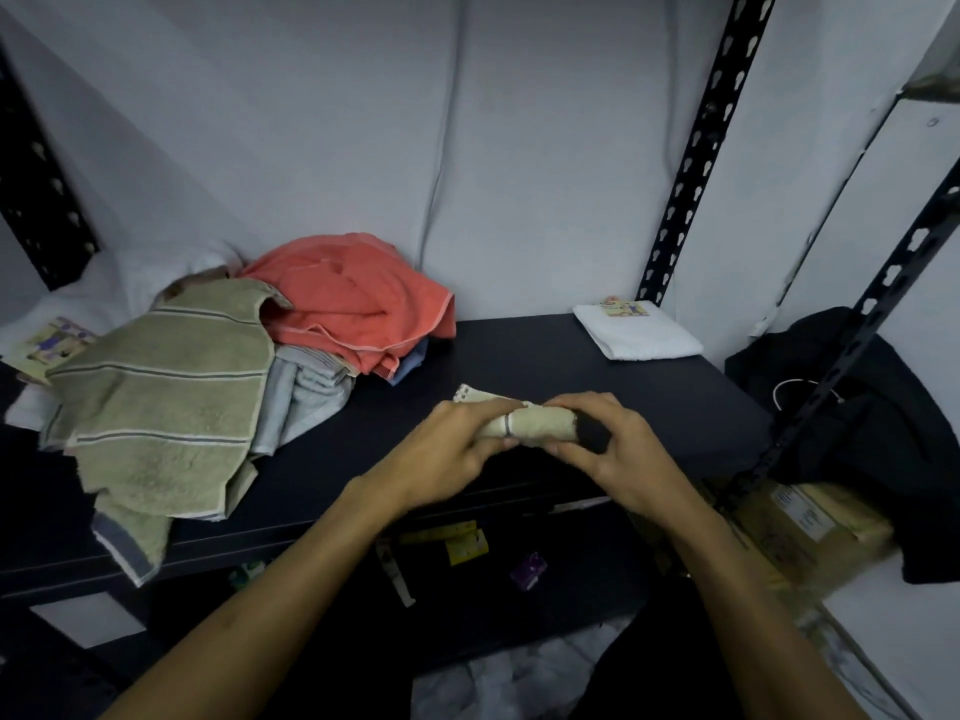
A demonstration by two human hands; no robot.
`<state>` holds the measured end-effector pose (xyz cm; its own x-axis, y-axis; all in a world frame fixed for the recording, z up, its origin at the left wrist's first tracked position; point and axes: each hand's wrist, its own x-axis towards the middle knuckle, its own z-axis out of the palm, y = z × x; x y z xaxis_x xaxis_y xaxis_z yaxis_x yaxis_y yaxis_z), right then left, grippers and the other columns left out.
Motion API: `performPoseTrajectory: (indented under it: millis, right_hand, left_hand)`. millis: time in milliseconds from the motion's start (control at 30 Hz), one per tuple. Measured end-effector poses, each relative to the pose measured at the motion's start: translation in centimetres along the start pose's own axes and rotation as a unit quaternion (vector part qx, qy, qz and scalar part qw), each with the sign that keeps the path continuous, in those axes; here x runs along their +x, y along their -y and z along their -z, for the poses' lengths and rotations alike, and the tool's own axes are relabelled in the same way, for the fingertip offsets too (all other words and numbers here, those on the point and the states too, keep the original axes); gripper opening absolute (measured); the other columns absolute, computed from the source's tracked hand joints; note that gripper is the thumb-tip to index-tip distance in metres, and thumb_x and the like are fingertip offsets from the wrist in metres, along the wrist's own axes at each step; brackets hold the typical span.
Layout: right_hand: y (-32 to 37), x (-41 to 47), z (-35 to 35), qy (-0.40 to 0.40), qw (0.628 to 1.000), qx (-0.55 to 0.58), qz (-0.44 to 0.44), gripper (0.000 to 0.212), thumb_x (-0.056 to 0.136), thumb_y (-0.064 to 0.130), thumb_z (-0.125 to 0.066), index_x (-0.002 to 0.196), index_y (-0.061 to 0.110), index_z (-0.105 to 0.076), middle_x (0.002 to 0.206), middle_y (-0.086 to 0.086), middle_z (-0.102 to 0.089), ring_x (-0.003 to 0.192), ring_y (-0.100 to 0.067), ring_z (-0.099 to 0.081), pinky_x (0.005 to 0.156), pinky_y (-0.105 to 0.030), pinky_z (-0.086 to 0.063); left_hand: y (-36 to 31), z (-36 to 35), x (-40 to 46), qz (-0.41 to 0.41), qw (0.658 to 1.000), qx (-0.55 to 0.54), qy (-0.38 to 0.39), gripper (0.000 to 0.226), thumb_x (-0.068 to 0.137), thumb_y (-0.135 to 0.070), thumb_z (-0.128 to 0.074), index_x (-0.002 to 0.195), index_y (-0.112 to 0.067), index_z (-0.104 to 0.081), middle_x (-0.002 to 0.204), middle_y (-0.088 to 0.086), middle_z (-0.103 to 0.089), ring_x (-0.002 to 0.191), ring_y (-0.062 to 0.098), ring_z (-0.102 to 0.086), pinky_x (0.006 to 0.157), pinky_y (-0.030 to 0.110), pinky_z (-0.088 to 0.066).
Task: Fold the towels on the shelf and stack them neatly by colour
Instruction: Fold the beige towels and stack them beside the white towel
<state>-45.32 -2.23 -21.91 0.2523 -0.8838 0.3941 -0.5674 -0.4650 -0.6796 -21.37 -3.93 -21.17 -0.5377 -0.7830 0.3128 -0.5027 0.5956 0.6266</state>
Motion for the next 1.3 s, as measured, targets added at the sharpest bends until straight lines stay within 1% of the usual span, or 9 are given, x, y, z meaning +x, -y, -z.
performPoseTrajectory:
  millis: [167, 267, 367, 567, 800, 900, 1000, 1167, 1300]
  right_hand:
    - [-0.4, 1.5, 1.4, -0.010, 0.988, 0.146, -0.045, 0.018, 0.083, 0.015, -0.081, 0.100, 0.013, -0.075, 0.093, -0.003, -0.074, 0.092, -0.018, -0.069, 0.080, -0.028, -0.053]
    - [1.4, 3.2, 2.2, -0.013, 0.983, 0.180, -0.041, 0.014, 0.082, 0.016, -0.081, 0.091, 0.007, -0.075, 0.084, -0.013, -0.073, 0.077, -0.019, -0.069, 0.068, -0.027, -0.053]
    - [3.9, 5.3, 3.2, -0.002, 0.984, 0.174, -0.022, 0.019, 0.081, 0.023, -0.082, 0.091, 0.010, -0.074, 0.080, -0.009, -0.073, 0.069, -0.018, -0.067, 0.062, -0.028, -0.051]
    - [3.4, 5.7, 4.2, 0.022, 0.939, 0.332, -0.087, 0.041, 0.076, 0.013, -0.080, 0.113, 0.001, -0.068, 0.108, -0.019, -0.074, 0.102, -0.034, -0.071, 0.101, -0.055, -0.050]
    - [4.8, 6.5, 5.2, 0.051, 0.961, 0.265, -0.062, 0.018, 0.079, 0.002, -0.079, 0.097, 0.005, -0.076, 0.096, -0.013, -0.077, 0.089, -0.024, -0.075, 0.078, -0.030, -0.057]
    - [6.4, 7.9, 6.0, 0.060, 0.967, 0.243, -0.040, 0.016, 0.080, 0.007, -0.081, 0.095, 0.009, -0.077, 0.092, -0.009, -0.078, 0.086, -0.020, -0.074, 0.073, -0.026, -0.056]
    - [5.2, 7.5, 6.4, 0.075, 0.963, 0.248, -0.071, 0.032, 0.077, 0.014, -0.082, 0.108, 0.011, -0.074, 0.106, -0.004, -0.076, 0.103, -0.019, -0.071, 0.087, -0.029, -0.056]
    - [0.9, 5.7, 4.7, 0.013, 0.915, 0.370, -0.160, 0.049, 0.075, 0.025, -0.081, 0.114, -0.002, -0.069, 0.115, -0.018, -0.072, 0.108, -0.032, -0.069, 0.091, -0.042, -0.057]
    - [-0.7, 6.9, 3.5, -0.050, 0.900, 0.361, -0.241, 0.023, 0.087, 0.016, -0.075, 0.101, 0.000, -0.071, 0.108, -0.016, -0.075, 0.096, -0.028, -0.072, 0.088, -0.044, -0.057]
  left_hand:
    - [-0.7, 4.1, 1.7, 0.022, 0.983, -0.183, 0.009, 0.020, 0.099, -0.015, -0.063, 0.118, -0.011, -0.070, 0.110, -0.002, -0.075, 0.102, 0.007, -0.069, 0.087, 0.023, -0.052]
    - [-1.7, 5.7, 3.0, 0.011, 0.991, -0.130, 0.007, 0.031, 0.091, -0.026, -0.076, 0.120, -0.019, -0.068, 0.113, -0.005, -0.074, 0.104, 0.007, -0.070, 0.090, 0.027, -0.056]
    - [-3.0, 7.0, 5.1, -0.016, 0.991, -0.073, -0.106, 0.031, 0.080, -0.035, -0.085, 0.106, -0.024, -0.071, 0.100, -0.011, -0.074, 0.093, 0.004, -0.069, 0.085, 0.027, -0.054]
    - [-3.1, 8.6, 6.3, 0.013, 0.952, -0.209, -0.222, 0.017, 0.083, -0.022, -0.083, 0.093, -0.014, -0.073, 0.086, -0.010, -0.073, 0.084, 0.006, -0.068, 0.083, 0.028, -0.053]
    - [-3.8, 9.6, 6.2, 0.039, 0.994, -0.097, -0.027, 0.029, 0.083, -0.045, -0.080, 0.104, -0.027, -0.072, 0.091, -0.004, -0.077, 0.087, 0.014, -0.074, 0.076, 0.031, -0.055]
    - [-4.4, 9.1, 7.4, -0.025, 0.998, -0.013, -0.062, 0.035, 0.091, -0.055, -0.067, 0.094, -0.020, -0.070, 0.085, -0.005, -0.074, 0.076, 0.013, -0.070, 0.069, 0.043, -0.055]
    - [-3.3, 8.7, 7.7, -0.030, 0.988, -0.047, -0.147, 0.031, 0.098, -0.047, -0.061, 0.096, -0.017, -0.066, 0.089, -0.001, -0.073, 0.082, 0.021, -0.069, 0.074, 0.043, -0.054]
    - [1.0, 5.5, 7.5, 0.097, 0.961, -0.192, -0.174, 0.029, 0.100, -0.040, -0.061, 0.115, -0.016, -0.062, 0.108, -0.002, -0.074, 0.103, 0.018, -0.070, 0.096, 0.043, -0.054]
    - [3.5, 1.5, 8.2, 0.210, 0.930, -0.233, -0.190, 0.034, 0.101, -0.040, -0.058, 0.125, -0.016, -0.059, 0.120, -0.001, -0.069, 0.111, 0.017, -0.066, 0.102, 0.046, -0.051]
